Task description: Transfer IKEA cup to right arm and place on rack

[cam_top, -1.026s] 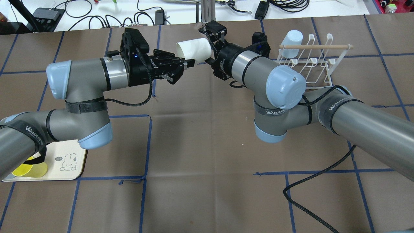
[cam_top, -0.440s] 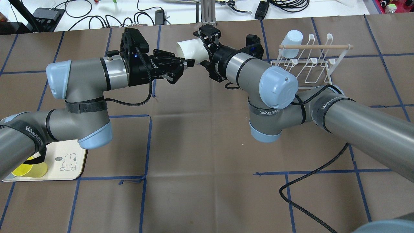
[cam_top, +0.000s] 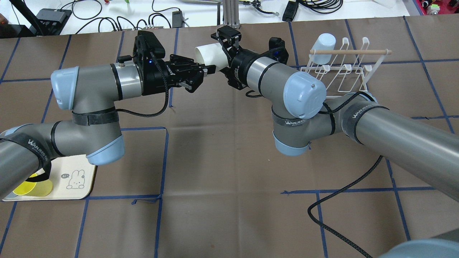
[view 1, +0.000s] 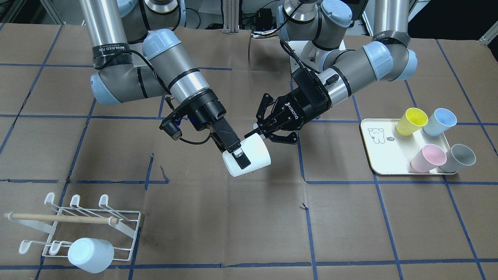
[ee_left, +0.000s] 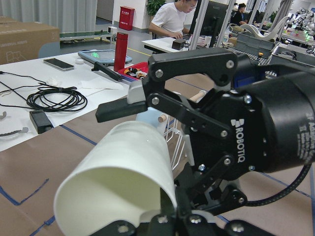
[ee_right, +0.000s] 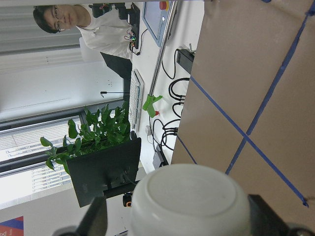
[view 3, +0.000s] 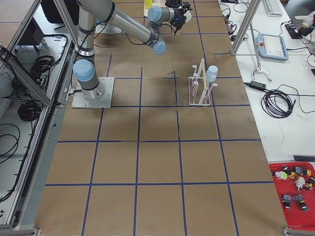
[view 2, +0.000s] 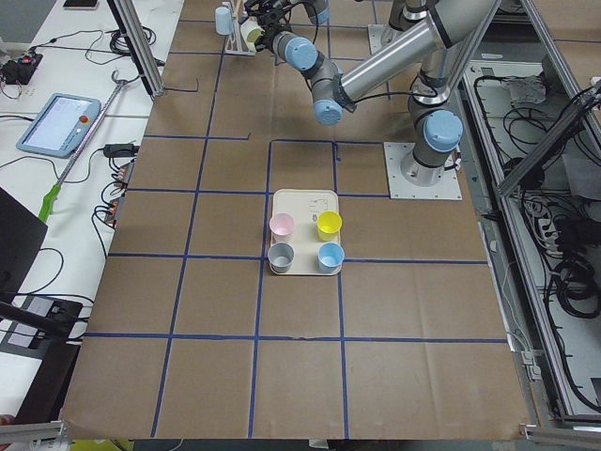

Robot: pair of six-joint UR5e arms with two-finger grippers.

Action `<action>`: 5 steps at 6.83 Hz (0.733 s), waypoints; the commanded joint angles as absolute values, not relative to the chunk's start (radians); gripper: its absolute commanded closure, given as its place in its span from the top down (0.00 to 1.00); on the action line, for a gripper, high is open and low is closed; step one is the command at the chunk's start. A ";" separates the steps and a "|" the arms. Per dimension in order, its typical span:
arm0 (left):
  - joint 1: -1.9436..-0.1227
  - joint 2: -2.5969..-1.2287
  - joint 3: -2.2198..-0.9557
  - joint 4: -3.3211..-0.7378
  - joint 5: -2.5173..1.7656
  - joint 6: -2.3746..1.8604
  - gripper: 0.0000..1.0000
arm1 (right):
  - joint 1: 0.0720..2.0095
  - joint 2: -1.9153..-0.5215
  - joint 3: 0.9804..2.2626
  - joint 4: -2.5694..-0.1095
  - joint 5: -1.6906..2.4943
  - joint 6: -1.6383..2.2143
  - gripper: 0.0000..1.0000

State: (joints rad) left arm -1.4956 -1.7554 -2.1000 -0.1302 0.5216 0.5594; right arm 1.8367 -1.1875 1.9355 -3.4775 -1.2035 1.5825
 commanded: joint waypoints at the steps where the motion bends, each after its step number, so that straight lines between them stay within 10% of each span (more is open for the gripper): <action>1: -1.496 -1.755 -2.100 -0.129 0.522 0.557 0.10 | 1.838 -1.186 1.934 -3.478 -1.204 1.583 0.82; 5: -1.496 -1.749 -2.100 -0.123 0.522 0.543 0.23 | 1.838 -1.180 1.933 -3.476 -1.198 1.572 0.36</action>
State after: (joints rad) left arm -1.4956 -1.7509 -2.1001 -0.1265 0.5215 0.5467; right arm 1.8376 -1.1811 1.9328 -3.4772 -1.1993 1.5742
